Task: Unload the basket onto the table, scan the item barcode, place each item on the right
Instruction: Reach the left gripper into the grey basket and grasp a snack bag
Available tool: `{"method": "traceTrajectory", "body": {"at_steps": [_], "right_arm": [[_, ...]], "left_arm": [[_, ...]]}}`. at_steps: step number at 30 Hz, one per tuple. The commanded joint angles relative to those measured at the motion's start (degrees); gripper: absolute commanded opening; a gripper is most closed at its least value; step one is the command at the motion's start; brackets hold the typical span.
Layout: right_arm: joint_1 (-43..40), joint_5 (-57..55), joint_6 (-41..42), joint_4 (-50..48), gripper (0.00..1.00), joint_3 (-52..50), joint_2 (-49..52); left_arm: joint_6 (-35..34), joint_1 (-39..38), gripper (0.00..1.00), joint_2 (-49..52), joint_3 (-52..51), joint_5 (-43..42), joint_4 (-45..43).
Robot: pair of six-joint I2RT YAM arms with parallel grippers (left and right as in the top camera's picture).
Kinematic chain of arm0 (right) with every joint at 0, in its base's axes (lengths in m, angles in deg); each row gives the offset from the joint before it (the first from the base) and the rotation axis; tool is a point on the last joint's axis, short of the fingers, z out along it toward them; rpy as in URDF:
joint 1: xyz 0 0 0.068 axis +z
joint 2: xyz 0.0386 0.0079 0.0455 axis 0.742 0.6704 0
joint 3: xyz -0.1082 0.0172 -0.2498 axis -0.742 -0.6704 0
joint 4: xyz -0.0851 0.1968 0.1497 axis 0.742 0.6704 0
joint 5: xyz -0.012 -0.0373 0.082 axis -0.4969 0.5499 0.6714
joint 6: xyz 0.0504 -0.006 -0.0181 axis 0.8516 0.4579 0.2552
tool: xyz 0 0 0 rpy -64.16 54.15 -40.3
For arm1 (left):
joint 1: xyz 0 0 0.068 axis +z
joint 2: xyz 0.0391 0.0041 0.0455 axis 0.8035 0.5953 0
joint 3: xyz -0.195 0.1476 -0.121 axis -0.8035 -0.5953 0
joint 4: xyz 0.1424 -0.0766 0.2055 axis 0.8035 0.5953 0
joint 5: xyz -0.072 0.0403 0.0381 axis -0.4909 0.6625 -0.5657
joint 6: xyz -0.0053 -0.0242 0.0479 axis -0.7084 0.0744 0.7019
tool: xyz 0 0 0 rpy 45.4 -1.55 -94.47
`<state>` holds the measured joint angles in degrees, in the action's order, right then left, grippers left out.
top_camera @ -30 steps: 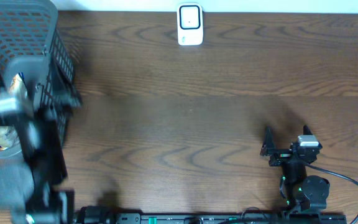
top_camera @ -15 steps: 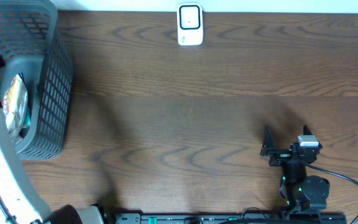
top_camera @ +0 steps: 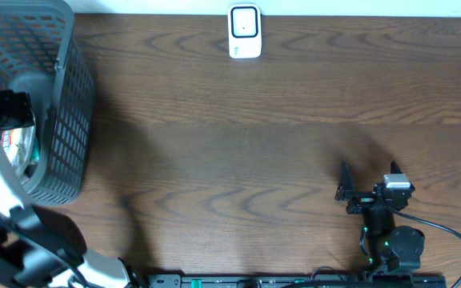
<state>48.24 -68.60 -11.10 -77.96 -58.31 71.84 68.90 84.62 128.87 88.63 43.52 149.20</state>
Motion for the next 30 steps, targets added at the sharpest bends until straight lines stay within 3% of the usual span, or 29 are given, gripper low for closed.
{"method": "traceTrajectory", "body": {"at_steps": [1,7,13,22,23,25,29,30], "right_arm": [[0.13,-0.26,-0.66,0.24,0.99,-0.09,-0.31],[0.13,-0.26,-0.66,0.26,0.99,-0.09,-0.31],[0.13,-0.26,-0.66,0.26,0.99,-0.09,-0.31],[0.13,-0.28,-0.66,0.26,0.99,-0.09,-0.31],[0.13,-0.26,-0.66,0.26,0.99,-0.09,-0.31],[0.13,-0.26,-0.66,0.26,0.99,-0.09,-0.31],[0.13,-0.26,-0.66,0.26,0.99,-0.09,-0.31],[0.13,-0.28,-0.66,0.26,0.99,-0.09,-0.31]], "left_arm": [[2.78,0.70,0.98,3.85,-0.96,-1.33,-0.96],[9.46,0.92,0.98,10.08,-2.03,-1.01,-1.60],[10.19,0.94,0.98,14.32,-3.72,10.03,-6.32],[10.01,0.98,0.99,17.94,-3.74,6.43,-9.31],[10.01,0.98,0.94,18.34,-3.76,6.40,-9.29],[10.01,0.98,0.67,18.99,-3.76,6.43,-9.31],[9.92,0.96,0.43,18.82,-3.72,6.86,-9.73],[9.25,0.96,0.42,18.67,-3.72,6.86,-9.70]]}}
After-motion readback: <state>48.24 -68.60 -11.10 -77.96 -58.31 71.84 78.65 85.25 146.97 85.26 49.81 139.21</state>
